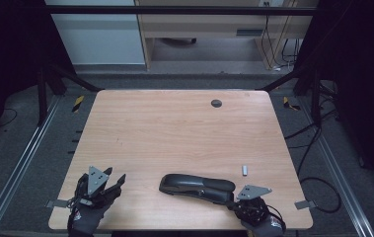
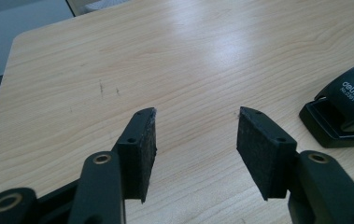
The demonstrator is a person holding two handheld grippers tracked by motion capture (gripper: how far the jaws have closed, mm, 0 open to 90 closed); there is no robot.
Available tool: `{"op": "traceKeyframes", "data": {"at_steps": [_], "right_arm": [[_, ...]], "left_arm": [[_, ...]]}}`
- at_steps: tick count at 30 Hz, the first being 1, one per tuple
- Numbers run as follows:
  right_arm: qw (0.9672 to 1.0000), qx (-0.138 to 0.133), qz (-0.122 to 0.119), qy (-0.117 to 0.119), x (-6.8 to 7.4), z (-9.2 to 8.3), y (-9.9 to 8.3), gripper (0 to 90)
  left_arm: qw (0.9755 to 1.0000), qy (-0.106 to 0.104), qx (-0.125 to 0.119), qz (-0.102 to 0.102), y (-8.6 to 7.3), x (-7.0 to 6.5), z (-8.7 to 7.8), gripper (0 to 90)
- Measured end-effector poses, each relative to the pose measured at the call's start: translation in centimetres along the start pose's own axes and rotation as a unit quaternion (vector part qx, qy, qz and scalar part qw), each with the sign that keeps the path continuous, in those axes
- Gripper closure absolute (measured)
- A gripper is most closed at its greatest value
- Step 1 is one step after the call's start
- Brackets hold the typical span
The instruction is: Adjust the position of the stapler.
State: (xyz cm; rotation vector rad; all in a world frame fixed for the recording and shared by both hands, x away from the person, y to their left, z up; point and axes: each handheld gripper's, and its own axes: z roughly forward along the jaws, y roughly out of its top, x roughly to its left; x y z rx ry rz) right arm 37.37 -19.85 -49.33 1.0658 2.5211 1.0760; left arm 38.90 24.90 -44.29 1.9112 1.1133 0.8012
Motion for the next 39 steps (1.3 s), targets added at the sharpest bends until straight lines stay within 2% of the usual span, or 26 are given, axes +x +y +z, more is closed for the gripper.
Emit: {"op": "traceKeyframes", "data": {"at_steps": [7, 17, 24, 39], "right_arm": [[0.9999, -0.003, 0.003, -0.013, -0.3, -0.1, 0.0, 90.0], [0.9988, -0.009, 0.004, -0.047, -0.9, 0.0, 0.2, 90.0], [0.9984, -0.017, 0.012, -0.053, -1.3, 0.1, 0.3, 90.0], [0.9979, -0.018, 0.007, -0.062, -1.4, 0.3, 0.5, 90.0]], "left_arm": [[1.0000, -0.003, 0.001, 0.002, 0.0, -0.1, 0.0, 47.0], [1.0000, -0.009, 0.002, 0.003, 0.1, -0.3, 0.1, 47.0], [0.9999, -0.014, 0.004, 0.006, 0.1, -0.5, 0.2, 47.1], [0.9997, -0.023, 0.002, 0.009, 0.3, -0.7, 0.1, 46.9]]}}
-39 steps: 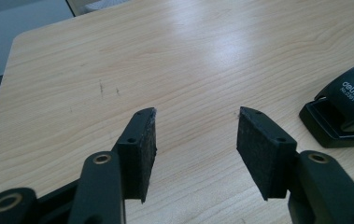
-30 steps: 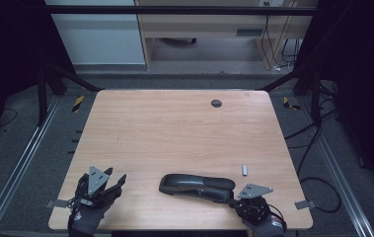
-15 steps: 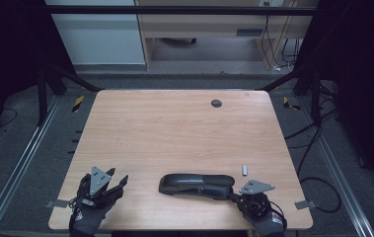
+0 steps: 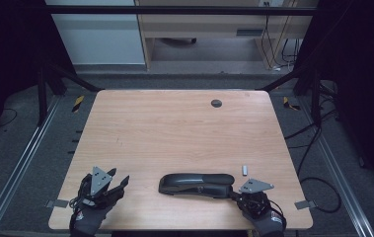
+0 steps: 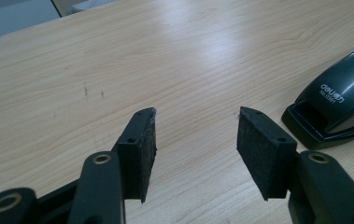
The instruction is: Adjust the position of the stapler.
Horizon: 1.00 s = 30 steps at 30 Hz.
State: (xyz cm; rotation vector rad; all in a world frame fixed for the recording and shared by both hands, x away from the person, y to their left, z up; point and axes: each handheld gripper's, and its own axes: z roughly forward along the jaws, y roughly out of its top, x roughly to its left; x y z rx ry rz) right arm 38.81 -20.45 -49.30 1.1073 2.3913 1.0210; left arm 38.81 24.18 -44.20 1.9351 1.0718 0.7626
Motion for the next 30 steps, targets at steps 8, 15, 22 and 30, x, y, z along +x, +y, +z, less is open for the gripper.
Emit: {"op": "traceKeyframes", "data": {"at_steps": [8, 15, 22, 30], "right_arm": [[0.9993, -0.037, -0.001, -0.005, -0.3, -1.1, 0.2, 89.9], [0.9974, -0.061, 0.021, -0.034, -1.6, -2.0, 0.1, 79.3], [0.9948, -0.065, 0.042, -0.067, -3.3, -2.9, -0.5, 72.4], [0.9923, -0.068, 0.057, -0.087, -4.3, -3.3, -0.7, 66.9]], "left_arm": [[0.9999, -0.008, -0.001, 0.011, 0.6, -0.6, 0.0, 46.0], [0.9995, -0.018, -0.003, 0.027, 1.9, -1.4, 0.2, 44.2], [0.9986, -0.031, -0.012, 0.041, 3.4, -2.2, 0.0, 42.3], [0.9975, -0.041, -0.025, 0.053, 5.1, -3.1, 0.1, 41.5]]}}
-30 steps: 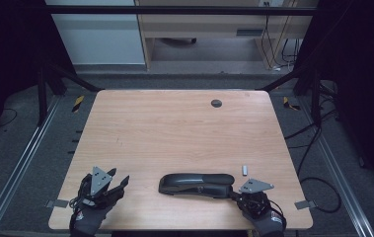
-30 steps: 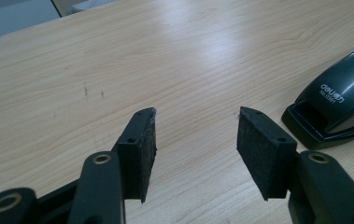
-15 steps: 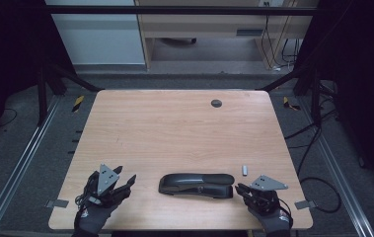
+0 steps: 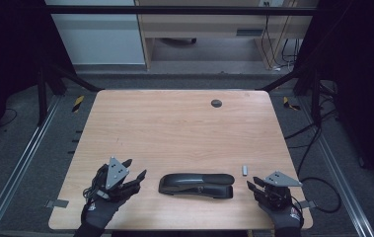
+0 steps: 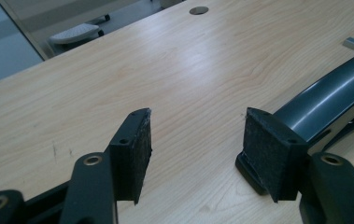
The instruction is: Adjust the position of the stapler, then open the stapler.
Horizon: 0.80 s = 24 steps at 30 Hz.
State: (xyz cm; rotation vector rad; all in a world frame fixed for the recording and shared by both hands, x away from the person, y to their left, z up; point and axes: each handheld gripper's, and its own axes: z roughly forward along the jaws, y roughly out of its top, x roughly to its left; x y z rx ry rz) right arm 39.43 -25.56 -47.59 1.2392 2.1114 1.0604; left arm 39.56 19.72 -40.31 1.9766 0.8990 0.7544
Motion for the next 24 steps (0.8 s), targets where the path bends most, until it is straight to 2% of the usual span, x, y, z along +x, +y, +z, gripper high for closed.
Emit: {"op": "traceKeyframes", "data": {"at_steps": [5, 8, 11, 14, 24], "right_arm": [[1.0000, -0.002, -0.004, -0.008, -0.3, 0.0, 0.0, 65.9], [1.0000, -0.001, 0.002, -0.009, -0.3, -0.1, 0.0, 65.4], [0.9999, -0.004, 0.001, -0.011, -0.4, -0.2, -0.1, 64.3], [0.9999, -0.004, 0.003, -0.011, -0.4, -0.2, -0.1, 63.7], [0.9999, -0.005, 0.006, -0.014, -0.4, -0.3, -0.1, 64.0]], "left_arm": [[0.9999, -0.006, -0.005, 0.010, 1.1, -0.4, 0.1, 40.7], [0.9998, -0.007, -0.003, 0.018, 1.6, -0.7, 0.3, 40.3], [0.9997, -0.011, -0.004, 0.020, 2.1, -1.2, 0.6, 39.8], [0.9994, -0.015, -0.002, 0.032, 2.7, -1.9, 0.8, 39.2], [0.9979, -0.032, 0.004, 0.056, 3.8, -3.5, 1.7, 37.2]]}}
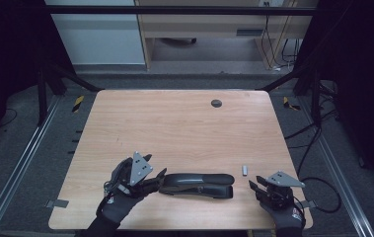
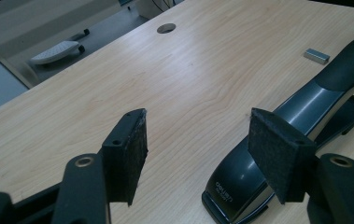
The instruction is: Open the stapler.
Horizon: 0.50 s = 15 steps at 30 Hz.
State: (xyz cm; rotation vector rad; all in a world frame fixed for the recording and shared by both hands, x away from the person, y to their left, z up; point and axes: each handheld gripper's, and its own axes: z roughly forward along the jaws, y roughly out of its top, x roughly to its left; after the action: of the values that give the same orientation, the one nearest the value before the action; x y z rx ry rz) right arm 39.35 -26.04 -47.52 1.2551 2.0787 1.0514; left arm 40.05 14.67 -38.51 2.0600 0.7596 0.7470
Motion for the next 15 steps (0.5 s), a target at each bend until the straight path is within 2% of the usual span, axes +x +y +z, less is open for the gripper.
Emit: {"op": "traceKeyframes", "data": {"at_steps": [11, 15], "right_arm": [[1.0000, -0.001, 0.005, -0.004, 0.0, -0.3, 0.1, 69.2], [0.9999, -0.004, 0.010, -0.003, -0.2, -0.4, -0.1, 74.0]], "left_arm": [[0.9998, -0.013, -0.004, 0.014, 1.2, -1.8, 0.8, 35.6], [0.9995, -0.016, -0.003, 0.027, 1.8, -2.6, 1.1, 35.3]]}}
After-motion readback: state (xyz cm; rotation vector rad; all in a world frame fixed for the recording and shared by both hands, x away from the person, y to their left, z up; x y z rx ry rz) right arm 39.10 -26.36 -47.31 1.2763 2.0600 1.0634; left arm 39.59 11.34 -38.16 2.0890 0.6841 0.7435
